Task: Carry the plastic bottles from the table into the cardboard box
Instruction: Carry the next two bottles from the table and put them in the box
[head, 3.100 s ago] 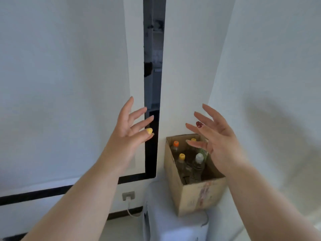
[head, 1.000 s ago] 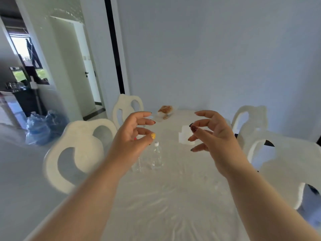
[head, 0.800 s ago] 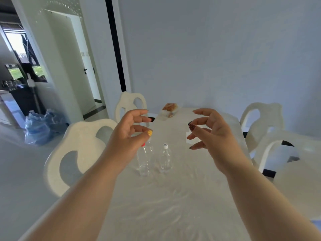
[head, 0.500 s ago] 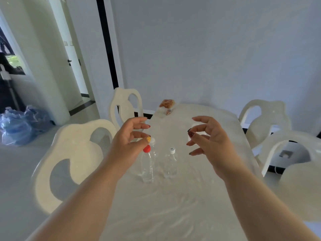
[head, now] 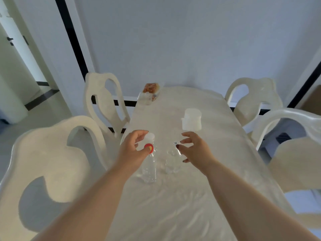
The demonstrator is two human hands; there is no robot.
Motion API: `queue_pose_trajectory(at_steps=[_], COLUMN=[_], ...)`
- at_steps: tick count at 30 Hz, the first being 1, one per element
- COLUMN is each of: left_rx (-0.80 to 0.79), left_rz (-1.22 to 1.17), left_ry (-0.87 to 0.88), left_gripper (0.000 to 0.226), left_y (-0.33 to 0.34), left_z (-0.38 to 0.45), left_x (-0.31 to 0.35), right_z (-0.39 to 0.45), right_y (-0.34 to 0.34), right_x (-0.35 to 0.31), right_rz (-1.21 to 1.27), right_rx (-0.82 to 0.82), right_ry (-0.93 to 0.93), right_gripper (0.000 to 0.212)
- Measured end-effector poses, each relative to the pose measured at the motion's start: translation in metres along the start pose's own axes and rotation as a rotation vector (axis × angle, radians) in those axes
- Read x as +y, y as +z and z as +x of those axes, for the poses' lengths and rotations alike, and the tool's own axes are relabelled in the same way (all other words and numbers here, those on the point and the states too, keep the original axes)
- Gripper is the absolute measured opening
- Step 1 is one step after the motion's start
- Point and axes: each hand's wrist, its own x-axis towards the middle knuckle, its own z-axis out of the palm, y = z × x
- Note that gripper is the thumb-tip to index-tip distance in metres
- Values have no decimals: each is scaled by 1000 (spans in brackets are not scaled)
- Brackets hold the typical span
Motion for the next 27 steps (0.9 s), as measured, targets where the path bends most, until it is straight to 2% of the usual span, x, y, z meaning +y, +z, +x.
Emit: queue_pose_trajectory(at_steps=[7,15,18,22,27], left_rx=[-22,47,70,109,86], left_rz=[70,193,226,172,66], left_ry=[-89,-128,-150,-125,-86], left_gripper=[44,27,27,23,21], left_y=[24,38,40,42,39], left_z=[17,25,25,22,3], left_x=[-44,-63,-71,-76,-77], right_z=[37,57,61,55,28], right_y=[24,39,44,45,31], right_x=[37,56,59,64,65], right_rz=[-281,-513,-479,-310,-162], right_rx=[-32,-12,14,49,90], right_ry=[110,83,81,48,6], right_gripper=[70,57,50,20,18])
